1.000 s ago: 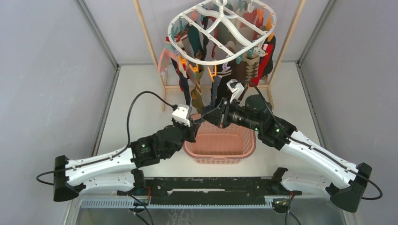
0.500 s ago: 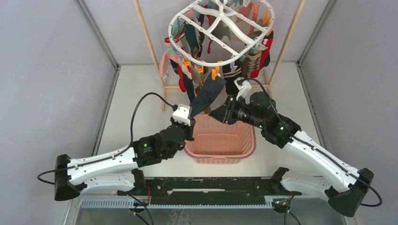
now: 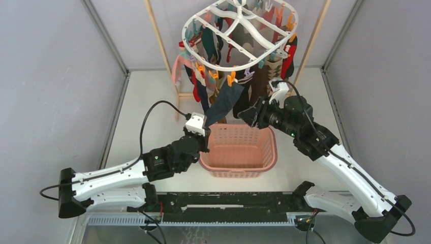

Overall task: Remove the socks clipped to the hanger
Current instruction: Remove the sock from the hanger.

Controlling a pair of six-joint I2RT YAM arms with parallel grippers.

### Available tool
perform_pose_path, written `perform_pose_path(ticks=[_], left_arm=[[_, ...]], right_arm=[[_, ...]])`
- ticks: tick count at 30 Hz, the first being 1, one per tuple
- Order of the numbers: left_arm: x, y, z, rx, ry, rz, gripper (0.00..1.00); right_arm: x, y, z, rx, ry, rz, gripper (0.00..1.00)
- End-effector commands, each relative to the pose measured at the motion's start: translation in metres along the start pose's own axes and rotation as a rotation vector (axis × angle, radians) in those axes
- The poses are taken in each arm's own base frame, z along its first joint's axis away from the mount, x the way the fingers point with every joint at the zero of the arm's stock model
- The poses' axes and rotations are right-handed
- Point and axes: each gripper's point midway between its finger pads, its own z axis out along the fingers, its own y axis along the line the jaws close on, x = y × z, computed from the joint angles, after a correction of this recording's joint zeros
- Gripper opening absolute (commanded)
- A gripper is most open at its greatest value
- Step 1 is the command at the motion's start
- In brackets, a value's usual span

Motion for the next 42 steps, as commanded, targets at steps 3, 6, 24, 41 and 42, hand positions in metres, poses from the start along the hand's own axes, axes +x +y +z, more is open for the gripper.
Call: perform_pose_path(ticks=[3, 6, 24, 41, 42], left_arm=[[-0.046, -0.004, -0.009, 0.018, -0.087, -0.074, 0.0], [-0.046, -0.004, -0.009, 0.018, -0.086, -0.069, 0.0], [-0.045, -0.003, -0.01, 0.022, -0.08, -0.057, 0.0], [-0.042, 0.001, -0.013, 0.025, -0.079, -0.062, 0.0], [-0.042, 0.001, -0.014, 0.027, -0.081, -0.065, 0.0]], right_arm=[[-0.08, 0.039, -0.024, -0.058, -0.268, -0.182, 0.47], [-0.102, 0.061, -0.028, -0.108, -0.353, -0.251, 0.48], [-0.111, 0.076, 0.037, 0.065, -0.387, -0.431, 0.52], [-0.115, 0.085, 0.064, 0.085, -0.396, -0.456, 0.56], [-0.115, 0.086, 0.065, 0.079, -0.396, -0.456, 0.56]])
